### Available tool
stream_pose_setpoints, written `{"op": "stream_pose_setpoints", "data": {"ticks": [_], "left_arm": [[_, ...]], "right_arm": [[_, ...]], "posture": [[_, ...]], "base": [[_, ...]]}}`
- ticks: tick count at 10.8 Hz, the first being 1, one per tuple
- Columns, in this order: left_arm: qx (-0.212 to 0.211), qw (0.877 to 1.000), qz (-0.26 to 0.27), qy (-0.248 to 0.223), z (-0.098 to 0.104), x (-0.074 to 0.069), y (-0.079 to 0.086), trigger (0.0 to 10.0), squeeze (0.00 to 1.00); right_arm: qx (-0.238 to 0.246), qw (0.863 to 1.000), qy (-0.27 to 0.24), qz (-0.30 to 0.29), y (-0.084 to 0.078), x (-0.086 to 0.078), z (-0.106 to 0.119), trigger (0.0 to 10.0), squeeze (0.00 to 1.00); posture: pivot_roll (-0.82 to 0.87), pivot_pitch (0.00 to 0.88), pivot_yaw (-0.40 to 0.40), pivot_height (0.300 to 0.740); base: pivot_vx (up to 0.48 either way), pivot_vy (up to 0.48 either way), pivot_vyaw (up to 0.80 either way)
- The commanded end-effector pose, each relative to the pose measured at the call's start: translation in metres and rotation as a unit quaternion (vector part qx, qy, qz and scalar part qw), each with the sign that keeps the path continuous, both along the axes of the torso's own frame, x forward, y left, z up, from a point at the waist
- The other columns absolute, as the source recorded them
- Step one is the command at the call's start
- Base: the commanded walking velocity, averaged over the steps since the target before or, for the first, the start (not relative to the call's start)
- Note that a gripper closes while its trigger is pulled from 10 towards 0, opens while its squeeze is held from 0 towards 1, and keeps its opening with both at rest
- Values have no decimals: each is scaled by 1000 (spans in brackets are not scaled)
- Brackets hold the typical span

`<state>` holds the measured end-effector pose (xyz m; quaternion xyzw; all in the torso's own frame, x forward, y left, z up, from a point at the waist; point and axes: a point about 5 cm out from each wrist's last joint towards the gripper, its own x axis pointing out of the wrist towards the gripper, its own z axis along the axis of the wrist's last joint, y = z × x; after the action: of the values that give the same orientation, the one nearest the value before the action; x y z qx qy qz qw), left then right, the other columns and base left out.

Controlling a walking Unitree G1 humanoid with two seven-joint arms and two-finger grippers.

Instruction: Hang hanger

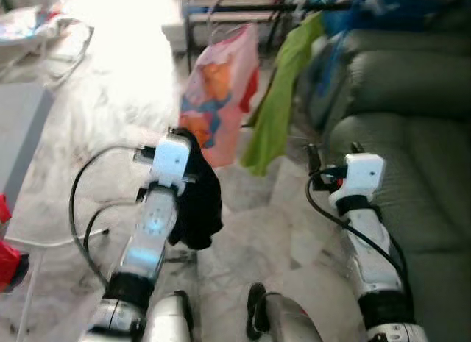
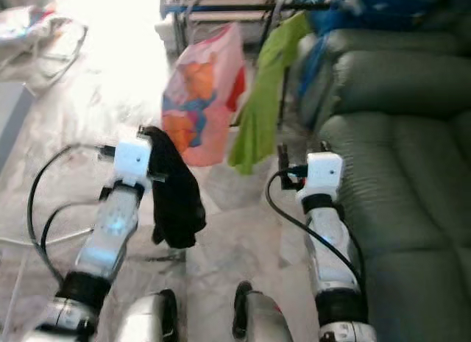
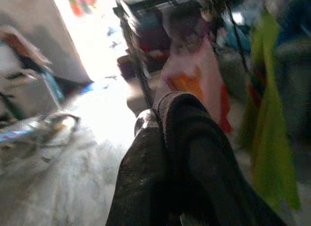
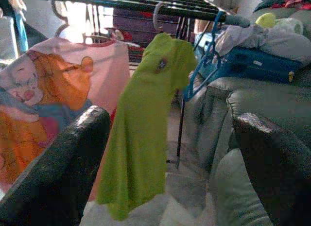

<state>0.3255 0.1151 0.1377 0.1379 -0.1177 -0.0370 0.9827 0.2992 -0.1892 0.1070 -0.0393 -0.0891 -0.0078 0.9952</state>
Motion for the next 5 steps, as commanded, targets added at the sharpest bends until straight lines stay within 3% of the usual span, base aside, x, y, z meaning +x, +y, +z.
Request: {"op": "stream_pose_setpoints", "data": {"ticks": [1, 2, 5], "left_arm": [[-5, 1000, 1, -20, 6, 2, 3, 10000, 0], [-3, 1000, -2, -26, 9, 5, -1, 10000, 0], [-2, 999, 4, -39, 15, 7, 6, 10000, 0]], "right_arm": [[6, 1000, -6, 3, 2, 2, 3, 10000, 0], [-14, 1000, -9, -12, -2, 2, 2, 10000, 0], [-10, 999, -29, -39, 1, 8, 14, 10000, 0]], "posture": [[-72, 79, 2, 740], [-70, 87, 2, 740], [-87, 127, 5, 740]], "base": [[0, 0, 0], [0, 0, 0], [0, 0, 0]]}}
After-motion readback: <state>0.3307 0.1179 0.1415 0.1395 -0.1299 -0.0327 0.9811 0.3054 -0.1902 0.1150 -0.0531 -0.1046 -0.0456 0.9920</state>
